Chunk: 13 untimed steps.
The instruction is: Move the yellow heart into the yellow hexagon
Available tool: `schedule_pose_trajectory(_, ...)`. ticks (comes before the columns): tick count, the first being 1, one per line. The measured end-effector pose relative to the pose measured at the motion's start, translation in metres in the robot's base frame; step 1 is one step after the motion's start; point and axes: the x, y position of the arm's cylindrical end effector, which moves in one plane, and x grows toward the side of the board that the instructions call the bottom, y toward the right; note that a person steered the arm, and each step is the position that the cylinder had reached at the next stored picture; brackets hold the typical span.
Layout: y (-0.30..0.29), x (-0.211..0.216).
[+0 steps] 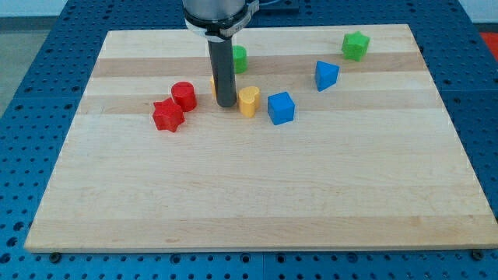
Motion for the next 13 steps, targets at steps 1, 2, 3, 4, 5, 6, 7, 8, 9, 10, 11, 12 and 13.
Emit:
schedule_pose_trajectory(1,0.0,0.0)
schedule_pose_trajectory(2,-0.006,0.025)
schedule_pose_trajectory(3,-0.01,0.042)
schedule_pose_trajectory(4,0.01,0.044)
schedule_pose_trajectory(5,0.052,0.024)
schedule_pose_trajectory(6,0.052,0.024)
schedule_pose_trajectory(7,0.052,0.021)
schedule_pose_trajectory(8,0.054,-0.02)
schedule_pose_trajectory(9,0.078,0.001)
schedule_pose_trajectory(10,0.123,0.025)
schedule_pose_trajectory(11,0.123,0.02)
schedule_pose_trajectory(12,0.123,-0.005)
schedule_pose_trajectory(13,0.123,-0.021)
